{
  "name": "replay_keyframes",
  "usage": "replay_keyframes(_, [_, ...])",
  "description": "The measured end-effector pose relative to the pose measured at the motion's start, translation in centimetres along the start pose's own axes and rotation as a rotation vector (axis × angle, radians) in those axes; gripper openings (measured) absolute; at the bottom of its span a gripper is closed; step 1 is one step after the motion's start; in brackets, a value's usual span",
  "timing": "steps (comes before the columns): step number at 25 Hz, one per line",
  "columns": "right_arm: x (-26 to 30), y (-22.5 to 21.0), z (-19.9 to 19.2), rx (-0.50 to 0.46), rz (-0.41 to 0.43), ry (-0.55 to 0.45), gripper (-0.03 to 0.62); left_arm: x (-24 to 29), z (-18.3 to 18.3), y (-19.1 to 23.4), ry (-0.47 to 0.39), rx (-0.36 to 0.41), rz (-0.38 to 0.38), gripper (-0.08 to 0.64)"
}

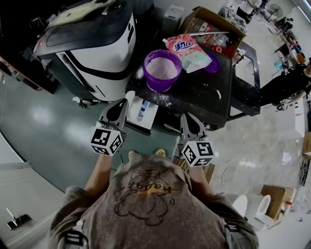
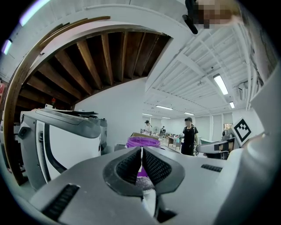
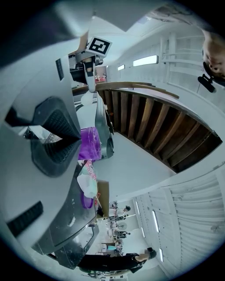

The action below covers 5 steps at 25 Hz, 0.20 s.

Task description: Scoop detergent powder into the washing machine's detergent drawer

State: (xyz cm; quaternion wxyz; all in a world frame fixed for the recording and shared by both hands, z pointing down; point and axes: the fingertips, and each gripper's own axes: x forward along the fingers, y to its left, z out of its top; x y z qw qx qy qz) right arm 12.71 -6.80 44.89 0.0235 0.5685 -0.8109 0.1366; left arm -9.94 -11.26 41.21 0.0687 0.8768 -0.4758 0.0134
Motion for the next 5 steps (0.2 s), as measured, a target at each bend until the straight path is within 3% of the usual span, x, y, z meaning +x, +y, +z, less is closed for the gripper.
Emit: replay_keyframes(5, [-0.09, -0.12, -0.08, -0.005, 0.002, 0.002, -0.001, 0.09, -0.23, -0.16, 0.002, 0.002, 0.001, 0.023])
